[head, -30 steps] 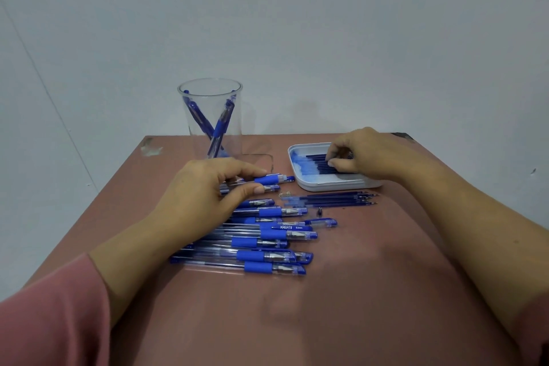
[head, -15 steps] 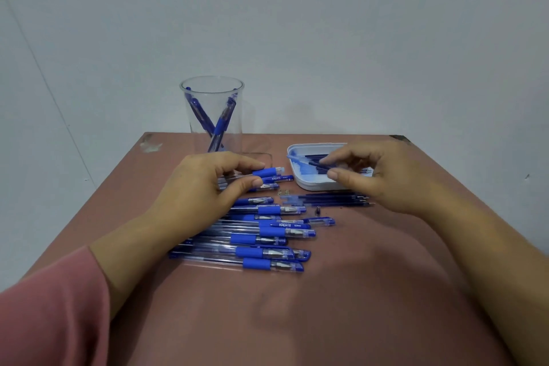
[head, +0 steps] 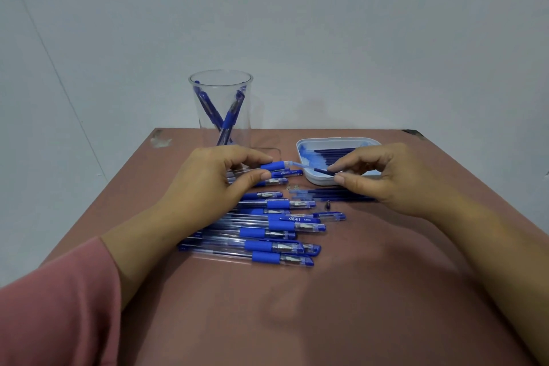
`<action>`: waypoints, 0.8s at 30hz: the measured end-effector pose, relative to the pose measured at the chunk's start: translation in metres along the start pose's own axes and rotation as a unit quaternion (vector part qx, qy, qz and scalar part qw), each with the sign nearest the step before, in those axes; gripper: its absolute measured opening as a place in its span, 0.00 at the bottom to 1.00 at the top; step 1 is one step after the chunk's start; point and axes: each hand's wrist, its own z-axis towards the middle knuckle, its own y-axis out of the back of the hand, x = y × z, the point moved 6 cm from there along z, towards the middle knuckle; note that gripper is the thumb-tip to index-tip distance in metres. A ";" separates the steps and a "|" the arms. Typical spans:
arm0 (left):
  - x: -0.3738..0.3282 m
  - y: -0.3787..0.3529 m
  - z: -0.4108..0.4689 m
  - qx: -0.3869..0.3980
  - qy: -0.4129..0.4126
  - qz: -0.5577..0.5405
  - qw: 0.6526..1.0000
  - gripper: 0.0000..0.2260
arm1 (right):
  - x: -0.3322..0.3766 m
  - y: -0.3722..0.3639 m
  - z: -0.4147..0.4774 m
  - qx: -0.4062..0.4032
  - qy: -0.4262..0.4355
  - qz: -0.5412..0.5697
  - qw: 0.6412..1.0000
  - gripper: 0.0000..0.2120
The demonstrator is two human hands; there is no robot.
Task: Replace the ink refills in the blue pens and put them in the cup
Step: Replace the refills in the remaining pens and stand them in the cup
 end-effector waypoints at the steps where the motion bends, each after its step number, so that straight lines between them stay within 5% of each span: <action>1: 0.000 0.000 0.000 0.002 -0.003 -0.001 1.000 0.13 | 0.001 -0.001 0.000 0.003 0.002 0.000 1.000 0.09; 10: -0.009 -0.006 -0.001 0.059 -0.035 0.013 0.998 0.14 | 0.008 -0.010 -0.001 0.049 0.029 -0.031 0.998 0.10; 21: -0.013 -0.005 -0.002 0.044 -0.048 0.032 0.997 0.14 | 0.010 -0.018 0.001 -0.033 0.113 -0.113 0.987 0.06; 24: -0.012 -0.005 -0.002 0.042 -0.052 0.036 0.997 0.13 | 0.015 -0.027 0.002 -0.020 0.123 -0.118 0.985 0.12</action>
